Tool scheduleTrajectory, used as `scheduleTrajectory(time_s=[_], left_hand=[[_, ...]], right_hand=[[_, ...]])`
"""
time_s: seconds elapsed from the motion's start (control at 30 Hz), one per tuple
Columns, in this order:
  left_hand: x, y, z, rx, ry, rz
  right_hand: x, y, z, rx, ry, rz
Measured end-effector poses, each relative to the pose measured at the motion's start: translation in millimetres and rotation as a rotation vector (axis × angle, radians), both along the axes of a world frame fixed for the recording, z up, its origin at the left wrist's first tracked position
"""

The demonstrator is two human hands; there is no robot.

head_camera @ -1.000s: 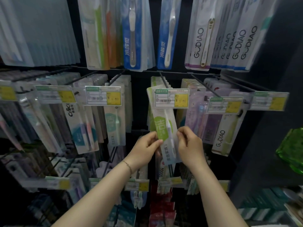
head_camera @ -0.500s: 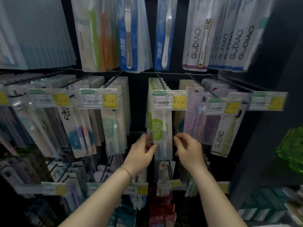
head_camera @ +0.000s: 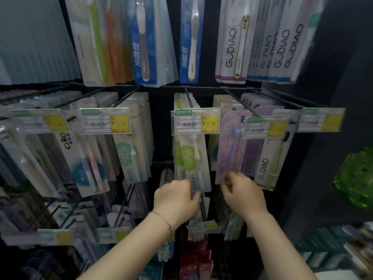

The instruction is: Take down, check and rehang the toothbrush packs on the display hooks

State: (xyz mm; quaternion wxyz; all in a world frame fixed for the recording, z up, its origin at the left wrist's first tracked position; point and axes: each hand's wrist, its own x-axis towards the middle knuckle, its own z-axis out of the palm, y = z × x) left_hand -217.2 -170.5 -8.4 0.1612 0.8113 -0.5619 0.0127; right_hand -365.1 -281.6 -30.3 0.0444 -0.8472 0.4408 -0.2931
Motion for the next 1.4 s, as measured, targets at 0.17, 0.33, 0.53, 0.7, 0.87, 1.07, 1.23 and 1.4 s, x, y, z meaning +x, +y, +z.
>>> scheduleTrajectory(time_s=[0.17, 0.33, 0.53, 0.7, 0.87, 1.07, 1.23, 1.4], left_hand=[[-25.9, -14.9, -2.2, 0.265, 0.064, -0.107], [-40.5, -36.6, -13.5, 0.293, 0.082, -0.142], [-35.7, -60.3, -17.4, 0.107, 0.094, -0.105], [-31.7, -75.0, -15.6, -0.16, 0.323, -0.148], [-33.5, -81.2, -20.7, -0.318, 0.46, -0.186], [-38.7, -73.7, -20.9, -0.381, 0.593, -0.261], [-40.6, -67.2, -12.2, -0.389, 0.701, -0.259], [-45.3, -60.6, -10.3, -0.338, 0.854, -0.234]], right_hand=[[-12.0, -10.4, -2.0, -0.009, 0.034, -0.048], [-17.2, -20.5, 1.0, -0.012, 0.049, -0.059], [-20.6, -31.1, 6.5, 0.043, 0.048, -0.08], [-18.3, -41.4, 1.2, 0.259, -0.248, 0.039], [-17.1, -42.6, 1.1, 0.358, -0.532, 0.18], [-16.7, -42.4, -1.2, 0.515, -0.713, 0.289], [-24.1, -32.1, 6.2, 0.482, -0.853, 0.364], [-28.1, -24.0, 12.6, 0.499, -0.82, 0.401]])
